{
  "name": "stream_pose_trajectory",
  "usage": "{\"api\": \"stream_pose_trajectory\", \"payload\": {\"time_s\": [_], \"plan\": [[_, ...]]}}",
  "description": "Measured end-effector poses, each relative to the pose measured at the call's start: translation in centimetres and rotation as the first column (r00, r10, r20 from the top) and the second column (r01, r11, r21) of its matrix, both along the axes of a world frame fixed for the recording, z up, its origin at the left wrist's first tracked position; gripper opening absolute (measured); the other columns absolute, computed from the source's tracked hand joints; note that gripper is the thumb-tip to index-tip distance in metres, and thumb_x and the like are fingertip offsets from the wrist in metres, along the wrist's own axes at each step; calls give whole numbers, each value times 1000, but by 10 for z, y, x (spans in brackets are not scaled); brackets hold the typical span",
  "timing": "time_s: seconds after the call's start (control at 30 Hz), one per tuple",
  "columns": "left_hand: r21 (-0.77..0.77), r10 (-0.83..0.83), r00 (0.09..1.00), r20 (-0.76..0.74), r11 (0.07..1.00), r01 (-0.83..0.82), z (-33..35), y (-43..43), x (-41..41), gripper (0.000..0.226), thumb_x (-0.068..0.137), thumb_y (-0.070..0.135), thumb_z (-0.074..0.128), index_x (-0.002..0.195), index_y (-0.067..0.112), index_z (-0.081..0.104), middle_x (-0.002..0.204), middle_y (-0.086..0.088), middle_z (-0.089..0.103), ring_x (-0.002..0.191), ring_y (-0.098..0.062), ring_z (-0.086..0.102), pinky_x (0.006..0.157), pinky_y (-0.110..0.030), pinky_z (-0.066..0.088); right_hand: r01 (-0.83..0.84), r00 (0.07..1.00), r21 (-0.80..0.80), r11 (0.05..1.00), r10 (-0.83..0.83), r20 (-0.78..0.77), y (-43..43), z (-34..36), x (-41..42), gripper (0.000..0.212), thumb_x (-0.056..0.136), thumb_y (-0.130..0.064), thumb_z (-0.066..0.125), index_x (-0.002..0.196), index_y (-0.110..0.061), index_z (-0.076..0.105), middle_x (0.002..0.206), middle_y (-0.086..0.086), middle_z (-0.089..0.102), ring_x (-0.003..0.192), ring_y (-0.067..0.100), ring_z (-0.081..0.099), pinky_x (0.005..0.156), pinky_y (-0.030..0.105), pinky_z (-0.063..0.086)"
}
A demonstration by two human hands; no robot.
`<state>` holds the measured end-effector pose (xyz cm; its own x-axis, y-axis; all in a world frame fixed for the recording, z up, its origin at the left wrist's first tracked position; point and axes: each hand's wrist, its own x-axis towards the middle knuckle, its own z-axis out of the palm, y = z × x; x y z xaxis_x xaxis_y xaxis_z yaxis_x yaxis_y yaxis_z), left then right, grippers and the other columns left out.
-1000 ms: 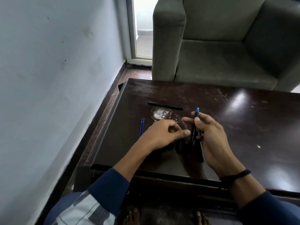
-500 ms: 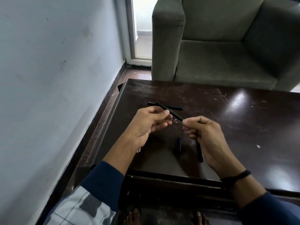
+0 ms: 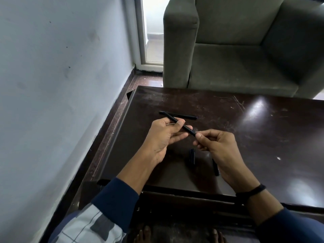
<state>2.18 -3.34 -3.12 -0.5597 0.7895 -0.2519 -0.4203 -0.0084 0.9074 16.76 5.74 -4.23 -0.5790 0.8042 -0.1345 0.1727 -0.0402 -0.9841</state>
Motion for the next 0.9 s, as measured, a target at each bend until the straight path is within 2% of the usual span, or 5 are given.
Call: {"api": "stream_pose_trajectory", "payload": {"time_s": [0.23, 0.47, 0.63, 0.8, 0.9], "plan": [[-44, 87, 996, 8, 995, -87, -3, 3, 4, 8, 96, 5, 65, 96, -2, 70, 78, -8, 78, 79, -19, 77, 73, -29, 63, 45, 984, 414, 909, -111, 138, -13, -10, -3, 12, 89, -16, 78, 90, -28, 76, 82, -10, 74, 79, 7, 69, 73, 32, 59], [-29, 87, 996, 27, 996, -87, 0, 2, 1, 12, 96, 4, 64, 101, -5, 69, 93, -17, 78, 88, -24, 77, 75, -29, 63, -11, 999, 258, 966, -2, 49, -7, -6, -3, 2, 94, -29, 73, 94, -29, 75, 82, -4, 77, 77, 10, 73, 77, 36, 60], [-41, 61, 998, 26, 997, -60, -2, 3, 3, 13, 97, 4, 64, 105, -6, 67, 101, -24, 75, 91, -26, 77, 74, -28, 62, 13, 996, 291, 957, -39, 82, -6, -8, -4, 10, 93, -18, 75, 86, -26, 75, 77, -3, 75, 76, 12, 72, 77, 38, 61], [-42, 70, 997, 37, 997, -68, -1, 2, 2, 15, 97, 4, 63, 106, -7, 67, 97, -20, 77, 91, -25, 77, 75, -29, 63, 3, 999, 261, 965, -16, 46, -6, -9, -3, 7, 88, -26, 79, 92, -29, 74, 86, -4, 75, 81, 12, 71, 74, 32, 59], [-33, 83, 996, 43, 996, -81, 0, 1, 0, 14, 96, 4, 64, 105, -7, 68, 90, -13, 78, 89, -22, 77, 76, -29, 63, 4, 1000, 193, 981, -7, 15, -6, -8, -6, 8, 95, -34, 71, 96, -27, 75, 82, -2, 77, 74, 11, 72, 73, 32, 57]]}}
